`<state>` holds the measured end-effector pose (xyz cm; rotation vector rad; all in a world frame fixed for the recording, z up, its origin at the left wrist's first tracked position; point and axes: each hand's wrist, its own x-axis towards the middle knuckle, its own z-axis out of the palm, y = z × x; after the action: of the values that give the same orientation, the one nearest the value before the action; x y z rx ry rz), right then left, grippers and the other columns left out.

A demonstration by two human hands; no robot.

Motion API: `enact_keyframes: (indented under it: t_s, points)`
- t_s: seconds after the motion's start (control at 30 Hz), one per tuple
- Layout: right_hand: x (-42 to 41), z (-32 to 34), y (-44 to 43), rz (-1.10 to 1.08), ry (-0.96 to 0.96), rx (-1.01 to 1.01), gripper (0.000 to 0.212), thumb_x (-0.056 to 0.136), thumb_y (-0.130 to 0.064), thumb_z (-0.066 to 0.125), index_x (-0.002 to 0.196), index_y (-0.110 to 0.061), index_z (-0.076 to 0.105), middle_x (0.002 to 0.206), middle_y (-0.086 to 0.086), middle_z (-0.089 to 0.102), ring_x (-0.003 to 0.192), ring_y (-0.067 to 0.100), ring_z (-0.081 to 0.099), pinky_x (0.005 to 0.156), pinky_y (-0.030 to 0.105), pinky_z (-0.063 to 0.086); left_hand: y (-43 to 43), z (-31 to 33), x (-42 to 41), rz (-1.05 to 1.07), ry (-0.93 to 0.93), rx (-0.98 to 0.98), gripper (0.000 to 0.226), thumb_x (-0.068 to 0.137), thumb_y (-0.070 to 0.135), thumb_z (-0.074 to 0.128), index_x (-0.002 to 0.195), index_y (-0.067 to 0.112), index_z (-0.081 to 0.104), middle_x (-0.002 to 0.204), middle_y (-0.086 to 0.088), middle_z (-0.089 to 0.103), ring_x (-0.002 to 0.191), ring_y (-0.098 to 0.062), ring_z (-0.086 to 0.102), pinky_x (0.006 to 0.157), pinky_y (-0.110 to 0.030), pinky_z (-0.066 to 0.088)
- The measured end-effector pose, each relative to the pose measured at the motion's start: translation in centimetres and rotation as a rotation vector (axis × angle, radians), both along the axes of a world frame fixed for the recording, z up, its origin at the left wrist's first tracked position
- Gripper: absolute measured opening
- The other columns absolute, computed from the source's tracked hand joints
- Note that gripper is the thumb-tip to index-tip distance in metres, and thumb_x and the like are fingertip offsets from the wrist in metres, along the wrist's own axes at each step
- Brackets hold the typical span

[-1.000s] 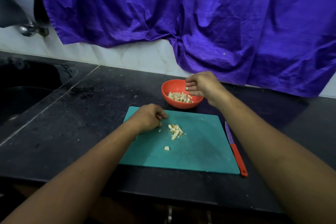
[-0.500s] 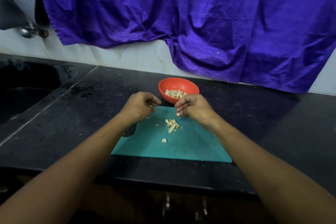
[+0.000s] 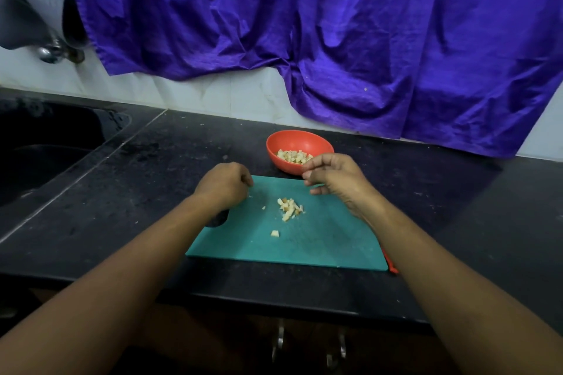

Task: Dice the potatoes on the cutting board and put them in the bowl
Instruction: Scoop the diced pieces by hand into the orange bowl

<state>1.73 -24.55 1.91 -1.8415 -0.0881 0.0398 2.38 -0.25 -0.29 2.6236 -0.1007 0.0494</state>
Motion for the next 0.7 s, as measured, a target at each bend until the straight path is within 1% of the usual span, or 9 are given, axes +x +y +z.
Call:
enact_keyframes:
  t_s: [0.07,0.13,0.23,0.33,0.4,0.47,0.53,0.63,0.7]
  points:
    - [0.3,-0.1,-0.4,-0.092,-0.044,-0.112,0.018,0.092,0.005,0.062,0.093,-0.011,0.072,0.093,0.009,0.073,0.081,0.017,0.068,0.068,0.033,0.059,-0.7,-0.1,-0.4,-0.008,0.005,0.035,0.027,0.091,0.004,0.068,0.083,0.03,0.068,0.104,0.001,0.073,0.097,-0.018,0.068,0.092,-0.041,0.058]
    - [0.9,-0.8,-1.0,-0.177,-0.019,-0.332,0.024,0.094,0.001,0.057,0.09,-0.017,0.073,0.09,0.005,0.072,0.078,0.016,0.067,0.07,0.036,0.06,-1.6,-0.1,-0.6,-0.02,0.007,0.025,0.031,0.09,0.002,0.067,0.079,0.031,0.07,0.1,0.003,0.074,0.096,-0.016,0.069,0.092,-0.041,0.058]
    - [1.3,-1.9,-1.3,-0.214,0.079,-0.475,0.027,0.089,-0.005,0.056,0.082,-0.023,0.074,0.089,-0.004,0.072,0.084,0.016,0.07,0.088,0.046,0.06,-2.8,-0.2,-0.8,-0.115,0.104,-0.121,0.022,0.089,0.002,0.07,0.088,0.022,0.078,0.09,0.006,0.075,0.092,-0.013,0.071,0.089,-0.034,0.059]
    - [0.9,-2.1,-0.5,-0.081,0.071,-0.58,0.025,0.094,-0.006,0.06,0.096,-0.023,0.078,0.106,-0.006,0.073,0.102,0.011,0.066,0.089,0.029,0.051,-3.3,0.3,-1.6,-0.172,0.226,-0.354,0.015,0.091,0.002,0.071,0.095,0.015,0.077,0.09,-0.002,0.078,0.088,-0.016,0.073,0.079,-0.03,0.061]
    - [0.3,-1.8,0.2,0.107,0.091,-0.548,0.025,0.096,-0.001,0.059,0.107,-0.015,0.077,0.109,-0.001,0.074,0.099,0.008,0.066,0.081,0.022,0.05,-2.8,0.4,-1.7,-0.145,0.221,-0.425,0.02,0.092,-0.002,0.067,0.098,0.014,0.076,0.092,-0.003,0.078,0.09,-0.019,0.074,0.08,-0.033,0.063]
    - [-0.3,-1.5,0.5,0.242,0.161,-0.379,0.029,0.096,0.005,0.054,0.111,-0.008,0.075,0.105,0.006,0.076,0.088,0.01,0.067,0.07,0.021,0.054,-2.0,0.8,-1.6,-0.109,0.17,-0.395,0.022,0.092,-0.002,0.067,0.1,0.016,0.076,0.091,-0.002,0.078,0.089,-0.019,0.074,0.078,-0.034,0.064]
    - [-0.4,-1.1,0.2,0.234,0.182,-0.301,0.027,0.098,0.004,0.052,0.113,-0.007,0.072,0.105,0.009,0.074,0.084,0.013,0.067,0.066,0.025,0.055,-1.1,1.3,-1.4,-0.116,0.168,-0.293,0.02,0.091,0.004,0.073,0.105,0.019,0.074,0.094,-0.001,0.075,0.088,-0.02,0.073,0.072,-0.031,0.063]
    - [0.0,-1.1,-0.6,0.185,0.114,-0.53,0.028,0.101,-0.005,0.054,0.124,-0.012,0.068,0.116,0.009,0.07,0.096,0.015,0.066,0.073,0.027,0.055,-0.9,1.7,-1.5,-0.156,0.317,-0.183,0.031,0.087,0.011,0.08,0.114,0.02,0.067,0.1,-0.002,0.07,0.088,-0.021,0.07,0.063,-0.025,0.057]
    - [-0.4,-1.2,-0.1,0.253,0.043,-0.732,0.034,0.1,-0.005,0.053,0.13,-0.014,0.067,0.126,0.001,0.067,0.109,0.014,0.064,0.089,0.028,0.054,-1.3,1.2,-1.5,-0.167,0.366,-0.17,0.031,0.087,0.009,0.08,0.115,0.018,0.069,0.1,-0.004,0.07,0.087,-0.018,0.069,0.065,-0.025,0.058]
